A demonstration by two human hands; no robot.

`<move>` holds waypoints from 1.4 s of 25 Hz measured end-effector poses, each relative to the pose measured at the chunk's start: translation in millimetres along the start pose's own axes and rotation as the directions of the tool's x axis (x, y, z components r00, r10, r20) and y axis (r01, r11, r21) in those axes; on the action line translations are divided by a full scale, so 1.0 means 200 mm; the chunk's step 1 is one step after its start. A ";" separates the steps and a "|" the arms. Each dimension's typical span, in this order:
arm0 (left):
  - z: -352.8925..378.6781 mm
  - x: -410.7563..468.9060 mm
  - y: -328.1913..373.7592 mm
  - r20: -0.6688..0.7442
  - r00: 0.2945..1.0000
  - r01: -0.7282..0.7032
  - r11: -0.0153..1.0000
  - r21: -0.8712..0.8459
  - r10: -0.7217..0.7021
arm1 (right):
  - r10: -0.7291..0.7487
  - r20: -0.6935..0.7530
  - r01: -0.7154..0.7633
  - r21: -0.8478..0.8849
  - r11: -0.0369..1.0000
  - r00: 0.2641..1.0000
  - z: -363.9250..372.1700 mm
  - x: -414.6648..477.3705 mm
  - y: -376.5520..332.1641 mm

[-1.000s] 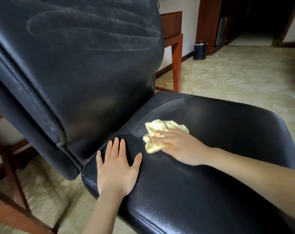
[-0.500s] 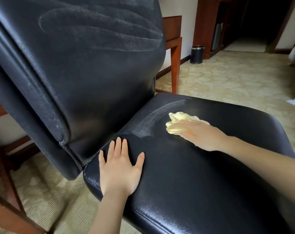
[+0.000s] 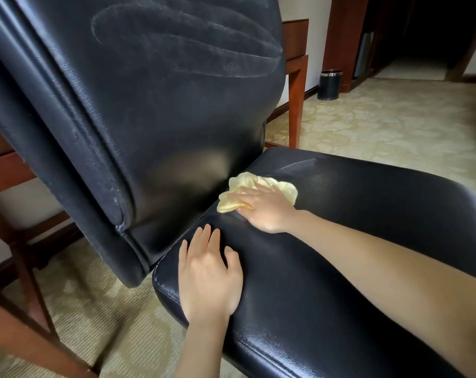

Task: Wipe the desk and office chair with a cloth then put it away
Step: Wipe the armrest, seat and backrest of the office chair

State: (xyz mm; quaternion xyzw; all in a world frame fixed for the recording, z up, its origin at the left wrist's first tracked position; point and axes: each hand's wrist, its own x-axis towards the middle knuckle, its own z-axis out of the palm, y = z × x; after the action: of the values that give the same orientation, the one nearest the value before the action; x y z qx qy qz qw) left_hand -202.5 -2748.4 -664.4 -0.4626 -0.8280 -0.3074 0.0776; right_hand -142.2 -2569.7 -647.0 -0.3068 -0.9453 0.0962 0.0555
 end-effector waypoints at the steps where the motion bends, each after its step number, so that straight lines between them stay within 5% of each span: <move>1: 0.00 -0.01 0.00 -0.061 0.998 0.008 0.999 -0.038 -0.010 | -0.059 -0.001 0.059 0.042 0.997 0.998 0.00 -0.05 0.01; 6: 0.00 -0.02 -0.01 -0.169 0.985 0.023 0.994 -0.107 -0.041 | -0.239 -0.015 0.236 0.236 0.943 0.971 -0.06 -0.42 0.09; 10: -0.01 -0.02 -0.01 -0.163 0.986 0.014 0.996 -0.083 -0.028 | -0.108 0.094 0.094 0.143 0.985 0.990 -0.13 -0.63 0.20; 14: -0.01 -0.03 -0.01 -0.175 0.984 0.020 0.999 -0.045 -0.027 | -0.115 0.053 0.111 0.079 0.991 0.992 -0.20 -0.56 0.31; 23: -0.01 -0.03 -0.01 -0.217 0.976 0.007 0.998 -0.056 -0.019 | 0.221 0.097 -0.213 -0.081 0.974 0.971 -0.19 0.05 0.37; 27: 0.00 -0.01 -0.01 -0.209 0.978 0.007 0.996 -0.088 -0.025 | 0.379 -0.022 -0.380 -0.067 0.922 0.925 -0.11 0.25 0.24; 35: -0.01 0.00 -0.02 -0.182 0.980 0.056 0.985 -0.162 -0.086 | -0.011 0.024 0.015 -0.178 0.984 1.000 -0.03 0.26 -0.09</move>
State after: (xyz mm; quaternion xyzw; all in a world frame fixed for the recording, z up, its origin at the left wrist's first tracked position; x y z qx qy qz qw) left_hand -205.8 -2750.7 -665.2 -0.4062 -0.8064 -0.4160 0.1084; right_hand -192.8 -2553.2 -634.6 -0.3031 -0.9527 0.0141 0.0178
